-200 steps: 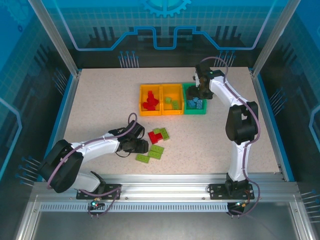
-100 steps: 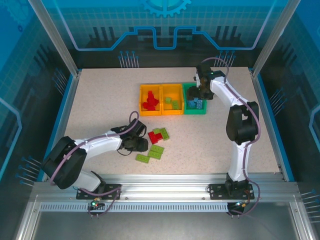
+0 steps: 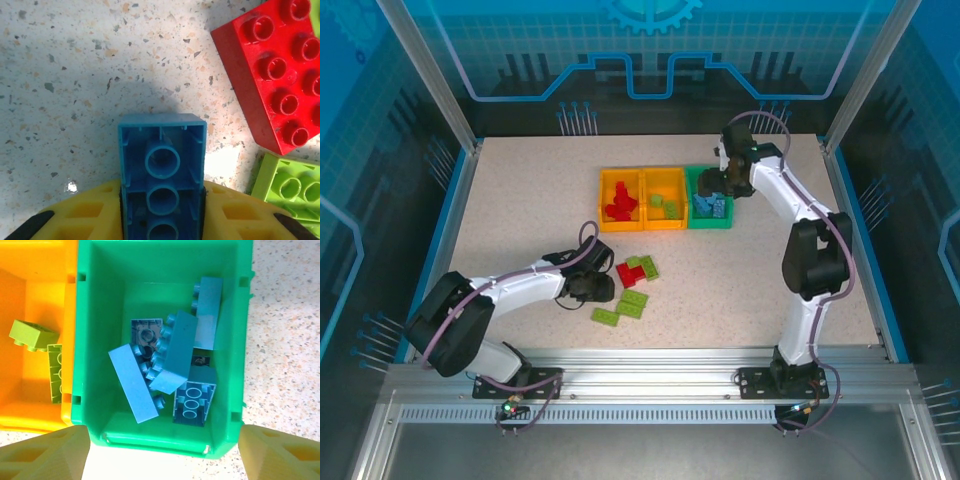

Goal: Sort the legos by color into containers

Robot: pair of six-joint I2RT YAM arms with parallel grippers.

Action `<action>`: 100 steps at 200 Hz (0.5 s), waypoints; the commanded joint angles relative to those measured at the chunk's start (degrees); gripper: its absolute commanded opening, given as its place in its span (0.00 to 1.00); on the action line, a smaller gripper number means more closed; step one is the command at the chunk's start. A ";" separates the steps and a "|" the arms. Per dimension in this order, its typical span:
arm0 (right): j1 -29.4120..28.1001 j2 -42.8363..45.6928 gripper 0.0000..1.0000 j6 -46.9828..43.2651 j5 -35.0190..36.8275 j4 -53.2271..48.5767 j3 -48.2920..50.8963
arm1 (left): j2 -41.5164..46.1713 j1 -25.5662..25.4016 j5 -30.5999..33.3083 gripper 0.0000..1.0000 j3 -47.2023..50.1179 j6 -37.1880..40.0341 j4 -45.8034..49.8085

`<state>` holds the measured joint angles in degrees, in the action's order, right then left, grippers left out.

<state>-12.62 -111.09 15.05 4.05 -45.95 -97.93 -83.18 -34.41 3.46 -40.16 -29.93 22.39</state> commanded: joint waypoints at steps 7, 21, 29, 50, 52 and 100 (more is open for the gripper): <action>2.20 5.10 0.81 2.14 1.74 3.98 4.46 | 2.98 -0.32 1.01 0.29 -4.16 -0.05 2.30; 3.45 7.19 0.81 3.16 1.36 6.09 7.32 | 3.42 -0.34 0.87 0.29 -6.15 0.43 2.45; 4.26 8.40 0.81 3.93 0.95 7.19 9.15 | 3.33 -0.31 0.66 0.29 -7.77 0.78 2.43; 6.24 11.19 0.81 5.45 -1.46 9.25 13.42 | 1.67 -0.30 -1.11 0.30 -12.78 2.16 1.70; 6.35 11.41 0.81 5.46 -1.71 9.44 13.85 | 1.32 -0.30 -1.40 0.30 -13.35 2.29 1.56; 5.89 18.63 0.81 6.16 -4.39 13.24 25.92 | -13.15 -0.31 -9.75 0.30 -32.87 6.72 -2.29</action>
<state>-6.39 -96.92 19.40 2.28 -35.81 -77.36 -89.03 -34.41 -0.27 -64.05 -26.83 22.65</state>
